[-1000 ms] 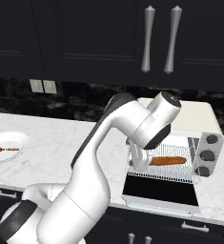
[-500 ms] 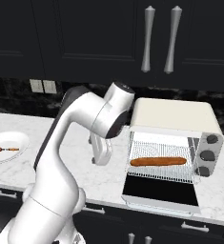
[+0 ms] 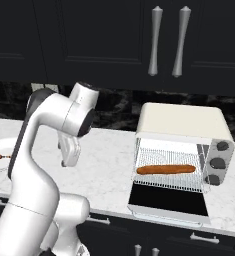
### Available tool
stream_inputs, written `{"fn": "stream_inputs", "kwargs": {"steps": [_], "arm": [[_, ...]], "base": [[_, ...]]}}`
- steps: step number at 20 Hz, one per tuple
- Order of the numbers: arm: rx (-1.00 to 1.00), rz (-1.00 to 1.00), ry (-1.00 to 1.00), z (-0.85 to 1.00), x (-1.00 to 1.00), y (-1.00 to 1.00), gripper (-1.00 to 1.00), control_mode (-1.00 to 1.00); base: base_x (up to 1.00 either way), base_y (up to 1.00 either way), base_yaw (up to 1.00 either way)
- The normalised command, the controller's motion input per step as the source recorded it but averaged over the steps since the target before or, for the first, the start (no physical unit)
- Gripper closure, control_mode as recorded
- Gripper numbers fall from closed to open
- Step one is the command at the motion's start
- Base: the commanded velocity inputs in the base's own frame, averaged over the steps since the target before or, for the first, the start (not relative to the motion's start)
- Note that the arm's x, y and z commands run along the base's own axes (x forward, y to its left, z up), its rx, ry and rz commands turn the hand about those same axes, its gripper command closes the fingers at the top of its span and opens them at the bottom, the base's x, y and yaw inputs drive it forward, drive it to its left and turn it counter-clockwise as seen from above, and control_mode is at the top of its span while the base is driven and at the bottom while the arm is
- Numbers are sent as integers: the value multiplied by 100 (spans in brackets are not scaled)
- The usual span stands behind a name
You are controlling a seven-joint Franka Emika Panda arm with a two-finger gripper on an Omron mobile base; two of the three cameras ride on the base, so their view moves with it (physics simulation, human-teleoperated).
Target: Pick up the kebab skewer and baguette bread, and place them inside the toaster oven. Close the toaster oven door and start by setting the timer.
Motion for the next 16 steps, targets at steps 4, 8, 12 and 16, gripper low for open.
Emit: {"fn": "stream_inputs", "kwargs": {"steps": [4,8,12,16], "arm": [[0,0,7,-12,12,100,-100,-100],[-3,-7,-1,-33,-1,100,-100,-100],[-1,-16,-5,-22,-16,100,-100,-100],[0,-7,-2,-5,-10,100,-100,-100]], "base": [[0,0,0],[0,0,0],[0,0,0],[0,0,0]]}}
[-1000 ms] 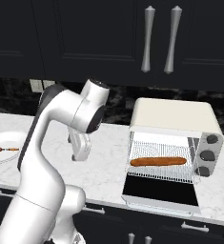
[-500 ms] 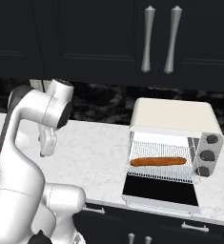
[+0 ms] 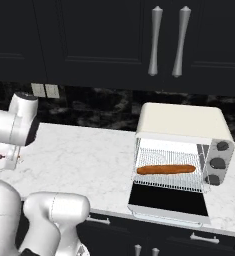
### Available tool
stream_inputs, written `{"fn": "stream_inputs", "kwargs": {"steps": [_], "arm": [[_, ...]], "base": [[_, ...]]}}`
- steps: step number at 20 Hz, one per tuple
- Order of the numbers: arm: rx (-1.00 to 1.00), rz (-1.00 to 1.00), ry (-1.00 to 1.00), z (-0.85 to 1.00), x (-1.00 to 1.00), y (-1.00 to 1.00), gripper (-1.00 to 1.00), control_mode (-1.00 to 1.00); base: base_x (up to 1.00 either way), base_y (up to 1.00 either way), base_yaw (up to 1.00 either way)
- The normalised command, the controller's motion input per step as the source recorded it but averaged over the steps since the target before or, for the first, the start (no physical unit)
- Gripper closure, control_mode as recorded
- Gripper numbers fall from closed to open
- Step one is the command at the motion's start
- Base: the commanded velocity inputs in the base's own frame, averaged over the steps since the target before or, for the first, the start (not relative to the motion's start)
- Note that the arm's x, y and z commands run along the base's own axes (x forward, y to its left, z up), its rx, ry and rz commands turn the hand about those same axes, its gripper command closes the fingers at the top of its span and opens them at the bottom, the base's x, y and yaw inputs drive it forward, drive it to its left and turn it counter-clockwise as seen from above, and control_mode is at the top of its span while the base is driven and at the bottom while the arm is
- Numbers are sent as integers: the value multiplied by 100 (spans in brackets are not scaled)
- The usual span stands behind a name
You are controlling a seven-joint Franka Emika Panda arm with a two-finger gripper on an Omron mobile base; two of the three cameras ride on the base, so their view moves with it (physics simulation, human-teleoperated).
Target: Pick up the kebab skewer and baguette bread, and place them inside the toaster oven. Close the toaster oven door and start by setting the timer.
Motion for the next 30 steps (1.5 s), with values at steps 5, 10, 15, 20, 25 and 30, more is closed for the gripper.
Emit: {"fn": "stream_inputs", "kwargs": {"steps": [5,10,15,20,25,30], "arm": [[-4,0,0,-12,1,100,-100,-100],[-19,-1,0,-15,40,100,-100,-100],[-29,-5,0,0,76,100,-100,-100],[-32,-1,0,-2,55,100,-100,-100],[-13,-2,0,-36,26,39,-100,-100],[0,0,0,-32,26,0,-100,-100]], "base": [[0,0,0],[0,0,0],[0,0,0],[0,0,0],[0,0,0],[0,0,0]]}}
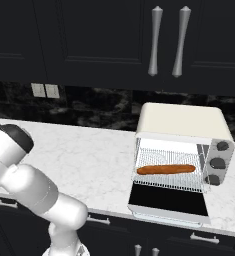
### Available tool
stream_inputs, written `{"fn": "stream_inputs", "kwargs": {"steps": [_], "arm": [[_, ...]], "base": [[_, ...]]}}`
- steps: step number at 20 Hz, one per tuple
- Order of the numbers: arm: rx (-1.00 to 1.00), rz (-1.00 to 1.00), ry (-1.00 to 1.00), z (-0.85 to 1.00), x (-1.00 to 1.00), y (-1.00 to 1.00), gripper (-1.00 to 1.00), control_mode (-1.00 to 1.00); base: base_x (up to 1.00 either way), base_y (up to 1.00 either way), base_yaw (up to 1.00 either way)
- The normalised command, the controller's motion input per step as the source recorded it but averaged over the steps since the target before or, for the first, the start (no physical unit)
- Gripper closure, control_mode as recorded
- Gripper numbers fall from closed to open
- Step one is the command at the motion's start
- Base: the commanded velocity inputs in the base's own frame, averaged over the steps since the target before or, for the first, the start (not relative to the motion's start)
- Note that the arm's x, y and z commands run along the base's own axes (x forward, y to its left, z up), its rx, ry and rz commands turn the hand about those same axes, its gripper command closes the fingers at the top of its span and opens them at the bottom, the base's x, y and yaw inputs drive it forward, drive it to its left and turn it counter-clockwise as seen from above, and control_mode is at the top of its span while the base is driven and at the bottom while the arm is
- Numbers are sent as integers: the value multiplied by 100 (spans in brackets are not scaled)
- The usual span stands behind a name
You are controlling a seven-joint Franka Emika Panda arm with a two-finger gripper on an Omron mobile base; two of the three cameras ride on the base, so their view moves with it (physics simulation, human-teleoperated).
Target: Pick up the kebab skewer and baguette bread, and place them inside the toaster oven. Close the toaster oven door and start by setting the timer.
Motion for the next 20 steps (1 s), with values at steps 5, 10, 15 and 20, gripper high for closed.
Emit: {"fn": "stream_inputs", "kwargs": {"steps": [5,10,15,20], "arm": [[0,0,-5,-47,5,0,-100,-100],[0,0,-8,-31,16,0,-100,-100],[0,0,-1,-18,16,0,-100,-100],[0,0,0,-29,7,0,-100,-100]], "base": [[0,0,0],[0,0,0],[0,0,0],[0,0,0]]}}
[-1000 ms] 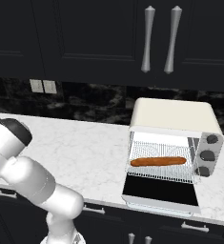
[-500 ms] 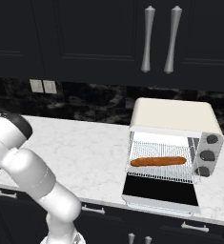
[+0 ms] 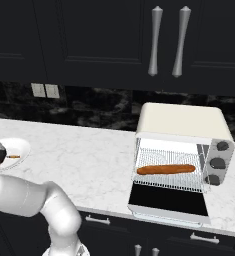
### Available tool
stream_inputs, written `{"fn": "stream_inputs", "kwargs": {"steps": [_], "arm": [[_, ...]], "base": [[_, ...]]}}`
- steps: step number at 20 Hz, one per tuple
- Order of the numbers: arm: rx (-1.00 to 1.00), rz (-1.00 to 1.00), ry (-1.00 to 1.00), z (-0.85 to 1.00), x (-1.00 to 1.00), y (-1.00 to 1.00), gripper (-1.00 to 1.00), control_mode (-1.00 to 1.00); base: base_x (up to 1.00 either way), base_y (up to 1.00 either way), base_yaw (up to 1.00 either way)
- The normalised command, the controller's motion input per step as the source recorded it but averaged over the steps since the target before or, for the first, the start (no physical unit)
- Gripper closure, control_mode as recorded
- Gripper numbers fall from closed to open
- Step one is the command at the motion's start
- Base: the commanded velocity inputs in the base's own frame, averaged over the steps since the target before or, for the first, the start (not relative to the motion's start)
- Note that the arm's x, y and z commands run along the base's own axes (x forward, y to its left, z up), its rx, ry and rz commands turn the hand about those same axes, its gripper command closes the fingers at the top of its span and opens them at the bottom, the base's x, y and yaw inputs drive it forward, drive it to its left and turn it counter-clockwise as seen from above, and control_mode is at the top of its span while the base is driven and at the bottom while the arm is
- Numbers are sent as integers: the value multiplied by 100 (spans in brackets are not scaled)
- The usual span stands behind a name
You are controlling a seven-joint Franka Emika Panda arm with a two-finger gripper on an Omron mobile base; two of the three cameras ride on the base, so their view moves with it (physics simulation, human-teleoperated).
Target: Pick up the kebab skewer and baguette bread, and place them inside the toaster oven. Close the toaster oven door and start by setting the timer.
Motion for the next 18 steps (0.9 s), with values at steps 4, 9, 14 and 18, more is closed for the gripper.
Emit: {"fn": "stream_inputs", "kwargs": {"steps": [4,9,14,18], "arm": [[0,0,0,-20,8,0,-100,-100],[1,0,-2,-14,14,0,-100,-100],[5,0,-2,-27,13,0,-100,-100],[7,0,-3,-35,19,0,-100,-100]], "base": [[0,0,0],[0,0,0],[0,0,0],[0,0,0]]}}
